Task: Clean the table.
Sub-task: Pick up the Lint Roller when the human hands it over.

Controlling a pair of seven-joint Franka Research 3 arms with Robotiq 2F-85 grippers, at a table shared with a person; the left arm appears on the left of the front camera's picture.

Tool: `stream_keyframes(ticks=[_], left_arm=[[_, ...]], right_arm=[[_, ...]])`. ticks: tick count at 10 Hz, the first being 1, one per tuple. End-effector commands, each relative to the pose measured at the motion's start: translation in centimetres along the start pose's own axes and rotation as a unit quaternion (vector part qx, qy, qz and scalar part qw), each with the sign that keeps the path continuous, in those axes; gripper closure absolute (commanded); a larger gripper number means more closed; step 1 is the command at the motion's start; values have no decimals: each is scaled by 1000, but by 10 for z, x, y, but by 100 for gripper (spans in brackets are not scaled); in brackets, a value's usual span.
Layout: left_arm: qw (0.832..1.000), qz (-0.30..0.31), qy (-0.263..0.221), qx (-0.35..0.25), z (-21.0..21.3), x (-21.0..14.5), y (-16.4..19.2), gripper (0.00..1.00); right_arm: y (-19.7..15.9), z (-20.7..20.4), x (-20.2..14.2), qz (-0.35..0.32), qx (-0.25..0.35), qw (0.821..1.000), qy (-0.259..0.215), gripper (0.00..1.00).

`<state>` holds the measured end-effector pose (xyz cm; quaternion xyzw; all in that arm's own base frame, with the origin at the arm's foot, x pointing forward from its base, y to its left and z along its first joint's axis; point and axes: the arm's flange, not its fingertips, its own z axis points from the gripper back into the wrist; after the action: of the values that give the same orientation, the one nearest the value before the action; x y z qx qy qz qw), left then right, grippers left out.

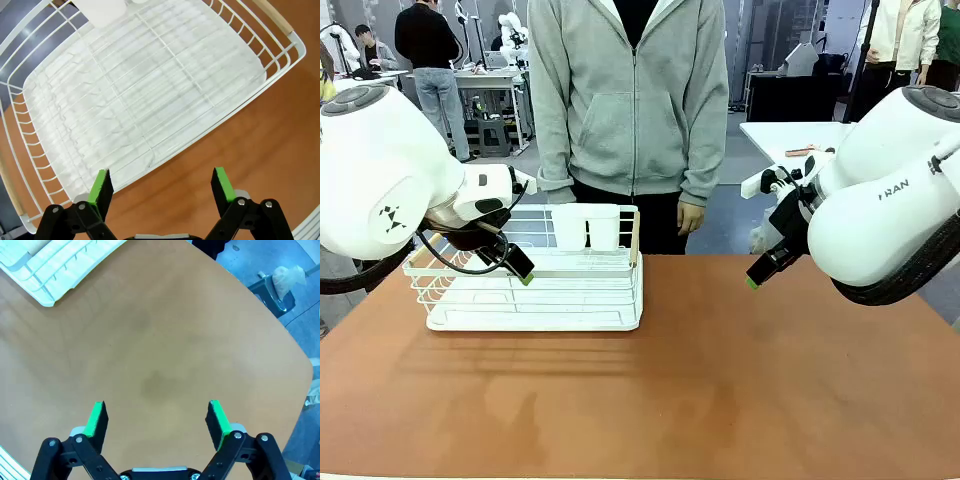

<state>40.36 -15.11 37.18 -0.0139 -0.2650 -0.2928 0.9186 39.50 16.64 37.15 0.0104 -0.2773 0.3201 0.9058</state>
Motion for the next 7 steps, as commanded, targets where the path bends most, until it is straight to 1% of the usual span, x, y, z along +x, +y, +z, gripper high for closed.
stream_keyframes(ticks=[1, 7], left_arm=[[1000, 0, 0, 0, 0, 0, 0, 0], [1000, 0, 0, 0, 0, 0, 0, 0]], right_arm=[[0, 0, 0, 0, 0, 1000, 0, 0], [0, 0, 0, 0, 0, 1000, 0, 0]])
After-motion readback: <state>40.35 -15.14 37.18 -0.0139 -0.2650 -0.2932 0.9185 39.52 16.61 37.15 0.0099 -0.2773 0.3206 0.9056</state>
